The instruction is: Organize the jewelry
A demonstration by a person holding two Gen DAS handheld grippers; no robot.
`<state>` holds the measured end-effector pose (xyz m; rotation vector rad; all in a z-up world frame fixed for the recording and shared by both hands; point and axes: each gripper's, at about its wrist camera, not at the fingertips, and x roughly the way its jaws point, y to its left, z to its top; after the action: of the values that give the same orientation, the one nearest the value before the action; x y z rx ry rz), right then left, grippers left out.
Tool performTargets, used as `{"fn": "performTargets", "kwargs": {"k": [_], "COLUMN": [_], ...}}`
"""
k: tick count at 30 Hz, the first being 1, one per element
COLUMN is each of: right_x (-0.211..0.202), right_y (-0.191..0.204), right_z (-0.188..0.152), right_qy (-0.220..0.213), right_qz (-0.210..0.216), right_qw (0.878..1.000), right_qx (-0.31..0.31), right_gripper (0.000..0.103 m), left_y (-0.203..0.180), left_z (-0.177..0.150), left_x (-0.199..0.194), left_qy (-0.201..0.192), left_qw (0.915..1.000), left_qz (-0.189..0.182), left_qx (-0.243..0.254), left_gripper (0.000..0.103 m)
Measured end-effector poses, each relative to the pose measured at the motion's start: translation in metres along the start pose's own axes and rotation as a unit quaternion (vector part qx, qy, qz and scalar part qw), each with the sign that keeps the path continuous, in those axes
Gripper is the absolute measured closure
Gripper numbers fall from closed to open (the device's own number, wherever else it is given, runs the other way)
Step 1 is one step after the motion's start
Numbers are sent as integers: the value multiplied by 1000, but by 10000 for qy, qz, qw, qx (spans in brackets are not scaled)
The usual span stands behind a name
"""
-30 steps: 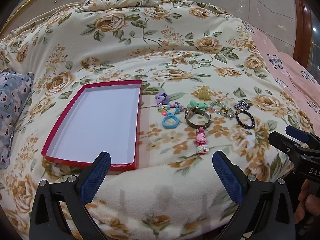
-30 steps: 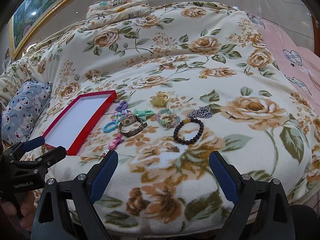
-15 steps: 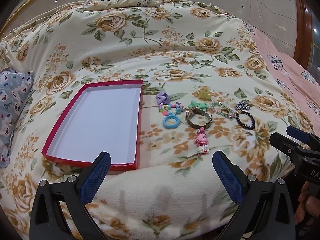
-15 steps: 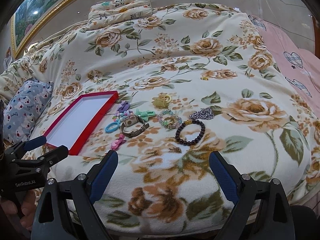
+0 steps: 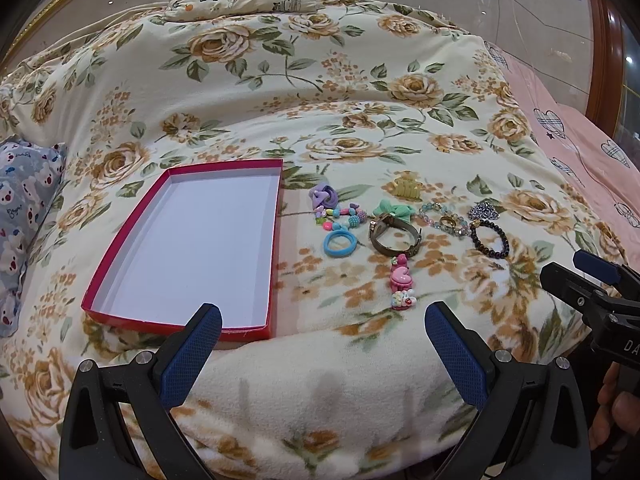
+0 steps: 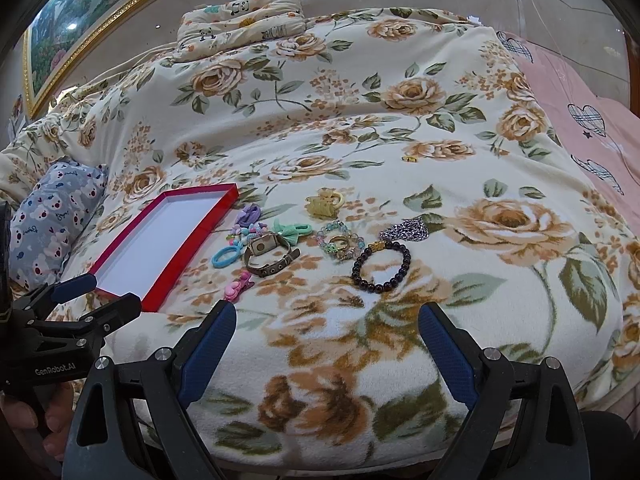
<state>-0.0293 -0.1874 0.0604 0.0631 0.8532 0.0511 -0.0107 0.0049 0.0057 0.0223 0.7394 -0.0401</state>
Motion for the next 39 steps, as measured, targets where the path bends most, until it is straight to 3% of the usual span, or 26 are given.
{"fn": "performTargets", "kwargs": {"k": [20,29,39], "right_x": [-1,10,28], "right_y": [-3,-16,-31], "right_z": [2,6,13], "right_qy": [10,137,312], "right_qz": [-12,-118,-202], "right_qw": [10000,9996,9987], "right_qx": [59,202,361], "right_gripper": [9,9,10], "left_y": [-4,-4,-5], "left_z": [1,10,26], "left_x": [9,24,58], "left_qy": [91,418,680], "left_qw": [10000,9982,9962], "left_qz": [-14,-419,-539], "left_qx": [37,3,20], "left_gripper": [1,1,1]}}
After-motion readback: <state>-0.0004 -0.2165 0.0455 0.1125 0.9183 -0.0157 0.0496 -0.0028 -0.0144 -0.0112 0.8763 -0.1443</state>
